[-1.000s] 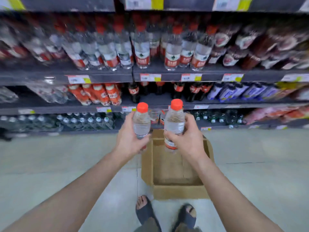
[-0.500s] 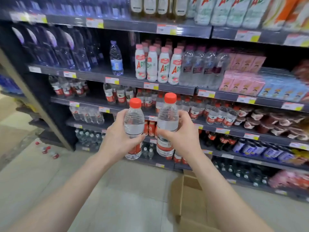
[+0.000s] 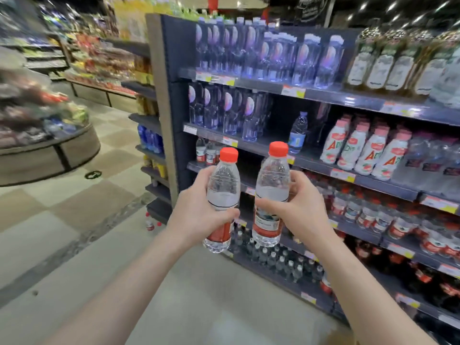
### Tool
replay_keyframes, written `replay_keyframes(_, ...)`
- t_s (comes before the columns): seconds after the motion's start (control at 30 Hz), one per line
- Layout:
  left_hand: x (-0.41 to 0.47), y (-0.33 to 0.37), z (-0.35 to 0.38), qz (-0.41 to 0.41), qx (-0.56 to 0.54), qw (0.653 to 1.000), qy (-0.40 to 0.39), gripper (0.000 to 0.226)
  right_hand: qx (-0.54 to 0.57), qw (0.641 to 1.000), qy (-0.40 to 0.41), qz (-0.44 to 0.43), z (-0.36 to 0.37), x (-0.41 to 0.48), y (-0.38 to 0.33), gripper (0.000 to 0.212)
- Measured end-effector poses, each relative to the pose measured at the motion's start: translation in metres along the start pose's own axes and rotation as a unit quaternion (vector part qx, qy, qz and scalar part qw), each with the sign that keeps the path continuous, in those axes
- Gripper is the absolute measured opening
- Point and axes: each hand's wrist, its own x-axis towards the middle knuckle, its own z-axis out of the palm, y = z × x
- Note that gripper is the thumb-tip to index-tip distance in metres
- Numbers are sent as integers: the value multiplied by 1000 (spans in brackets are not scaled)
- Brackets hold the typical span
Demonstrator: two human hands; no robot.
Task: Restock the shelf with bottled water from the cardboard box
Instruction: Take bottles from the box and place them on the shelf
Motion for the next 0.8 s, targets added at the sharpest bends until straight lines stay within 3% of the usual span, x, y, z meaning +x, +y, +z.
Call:
replay_keyframes(0.2,75,-113,-94,-1,-15,1000,2,89,14,999,27,10,154,75,-18,59)
replay_keyframes(0.4,162,-205,-139,-18,-32,999,-38,89,6,998,47,35,267,157,-16,61)
replay_keyframes(0.57,240,-266,-131,-6,-46,997,-68,88,-24,996,49,65,320,231,22,62)
replay_keyframes(0.8,357,-370,-62,-23,-52,992,-113,88,-27,988,71,135,374,357,135,62)
